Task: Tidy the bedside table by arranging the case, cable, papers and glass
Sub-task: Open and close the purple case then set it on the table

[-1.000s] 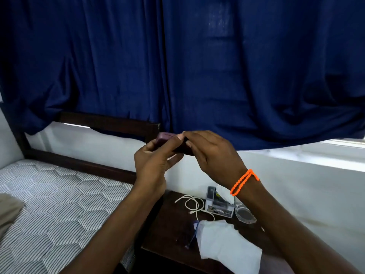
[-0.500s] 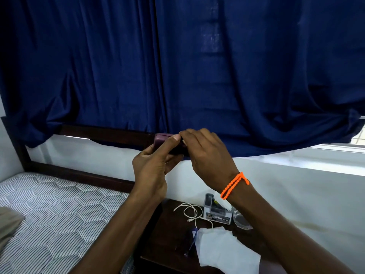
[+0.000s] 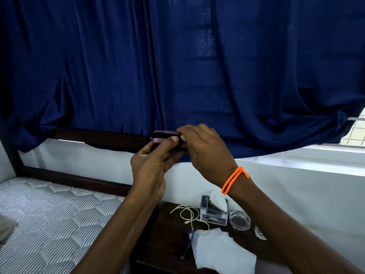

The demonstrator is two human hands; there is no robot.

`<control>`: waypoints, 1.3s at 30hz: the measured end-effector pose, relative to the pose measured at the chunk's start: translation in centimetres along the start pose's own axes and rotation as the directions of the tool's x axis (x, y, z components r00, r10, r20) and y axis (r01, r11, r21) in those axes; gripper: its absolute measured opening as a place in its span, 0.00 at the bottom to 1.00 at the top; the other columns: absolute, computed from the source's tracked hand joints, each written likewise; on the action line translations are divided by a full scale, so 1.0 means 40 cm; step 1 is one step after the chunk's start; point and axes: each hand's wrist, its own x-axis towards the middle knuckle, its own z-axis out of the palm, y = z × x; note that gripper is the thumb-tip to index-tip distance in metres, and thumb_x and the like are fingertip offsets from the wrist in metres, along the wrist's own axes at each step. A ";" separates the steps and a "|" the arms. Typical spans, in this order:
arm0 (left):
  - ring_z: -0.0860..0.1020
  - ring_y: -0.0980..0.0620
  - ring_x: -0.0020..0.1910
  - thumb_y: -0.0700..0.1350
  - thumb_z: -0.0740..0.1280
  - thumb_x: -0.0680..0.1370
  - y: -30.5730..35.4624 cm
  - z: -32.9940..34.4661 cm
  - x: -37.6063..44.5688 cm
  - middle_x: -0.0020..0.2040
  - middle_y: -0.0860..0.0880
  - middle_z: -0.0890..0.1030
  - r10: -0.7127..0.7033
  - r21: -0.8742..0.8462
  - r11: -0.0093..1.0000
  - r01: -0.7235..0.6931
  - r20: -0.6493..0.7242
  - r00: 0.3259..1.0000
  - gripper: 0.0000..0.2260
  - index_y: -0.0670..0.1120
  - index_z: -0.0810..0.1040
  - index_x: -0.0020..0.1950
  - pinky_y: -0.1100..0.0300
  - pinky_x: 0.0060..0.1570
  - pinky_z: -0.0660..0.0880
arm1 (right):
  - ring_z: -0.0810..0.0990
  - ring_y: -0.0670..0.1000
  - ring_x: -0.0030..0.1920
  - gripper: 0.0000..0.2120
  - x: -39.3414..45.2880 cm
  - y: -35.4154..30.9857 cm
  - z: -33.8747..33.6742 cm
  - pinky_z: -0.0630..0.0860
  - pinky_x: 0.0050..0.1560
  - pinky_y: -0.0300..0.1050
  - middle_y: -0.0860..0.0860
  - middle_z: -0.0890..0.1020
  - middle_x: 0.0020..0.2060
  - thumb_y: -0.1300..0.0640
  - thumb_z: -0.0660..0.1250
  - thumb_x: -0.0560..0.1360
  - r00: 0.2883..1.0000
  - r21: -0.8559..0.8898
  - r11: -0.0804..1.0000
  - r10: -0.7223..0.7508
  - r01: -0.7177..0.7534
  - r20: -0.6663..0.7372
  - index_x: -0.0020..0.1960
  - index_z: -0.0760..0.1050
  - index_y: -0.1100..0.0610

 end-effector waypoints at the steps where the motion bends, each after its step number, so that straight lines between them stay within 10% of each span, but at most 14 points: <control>1: 0.88 0.43 0.49 0.37 0.79 0.69 -0.001 -0.002 0.000 0.50 0.38 0.87 -0.003 -0.012 1.000 0.003 0.011 1.000 0.13 0.36 0.83 0.51 0.53 0.47 0.84 | 0.80 0.58 0.54 0.13 0.003 0.005 -0.004 0.76 0.52 0.56 0.55 0.83 0.57 0.63 0.66 0.79 1.000 0.060 0.998 0.014 -0.013 -0.009 0.63 0.78 0.61; 6: 0.87 0.45 0.51 0.35 0.76 0.72 0.002 -0.013 0.000 0.47 0.41 0.86 0.009 -0.110 0.994 0.002 0.095 0.995 0.14 0.39 0.78 0.55 0.55 0.47 0.83 | 0.79 0.45 0.58 0.17 0.007 0.023 -0.019 0.76 0.58 0.40 0.48 0.82 0.56 0.47 0.72 0.76 0.937 0.490 0.827 0.345 -0.276 -0.054 0.62 0.79 0.55; 12: 0.85 0.47 0.51 0.35 0.76 0.69 -0.015 -0.032 0.001 0.47 0.43 0.84 0.006 -0.088 0.996 0.009 0.169 0.986 0.12 0.41 0.79 0.49 0.52 0.48 0.83 | 0.86 0.53 0.49 0.17 0.001 0.034 0.004 0.83 0.36 0.48 0.54 0.83 0.52 0.44 0.75 0.73 0.753 0.828 0.206 0.568 -0.521 0.333 0.55 0.79 0.52; 23: 0.78 0.33 0.61 0.25 0.64 0.75 -0.075 -0.083 0.005 0.48 0.36 0.80 -0.139 -0.074 0.983 0.165 0.278 0.951 0.20 0.35 0.75 0.65 0.39 0.54 0.81 | 0.84 0.55 0.48 0.26 -0.004 0.042 0.096 0.82 0.53 0.57 0.54 0.85 0.44 0.33 0.65 0.75 0.634 0.724 0.268 0.716 -0.636 0.292 0.47 0.79 0.58; 30: 0.83 0.36 0.60 0.61 0.70 0.77 -0.074 -0.100 0.024 0.62 0.37 0.84 -0.256 -0.027 0.964 0.266 0.192 0.948 0.26 0.43 0.79 0.66 0.43 0.47 0.83 | 0.85 0.58 0.49 0.28 -0.038 0.036 0.168 0.83 0.51 0.58 0.58 0.85 0.45 0.33 0.66 0.75 0.574 0.736 0.126 0.716 -0.666 0.397 0.48 0.79 0.60; 34: 0.85 0.38 0.58 0.65 0.69 0.77 -0.087 -0.120 0.034 0.60 0.38 0.85 -0.287 -0.053 0.954 0.296 0.135 0.948 0.29 0.43 0.79 0.66 0.51 0.41 0.85 | 0.87 0.52 0.45 0.24 -0.051 0.039 0.198 0.84 0.45 0.47 0.54 0.87 0.43 0.35 0.66 0.76 0.569 0.745 0.085 0.704 -0.662 0.425 0.49 0.80 0.57; 39: 0.85 0.39 0.58 0.65 0.68 0.78 -0.113 -0.151 0.043 0.60 0.38 0.85 -0.282 -0.061 0.954 0.292 0.137 0.950 0.28 0.43 0.81 0.64 0.52 0.41 0.85 | 0.84 0.59 0.50 0.28 -0.063 0.034 0.218 0.82 0.53 0.58 0.59 0.85 0.46 0.33 0.65 0.75 0.573 0.714 0.118 0.692 -0.690 0.439 0.49 0.80 0.60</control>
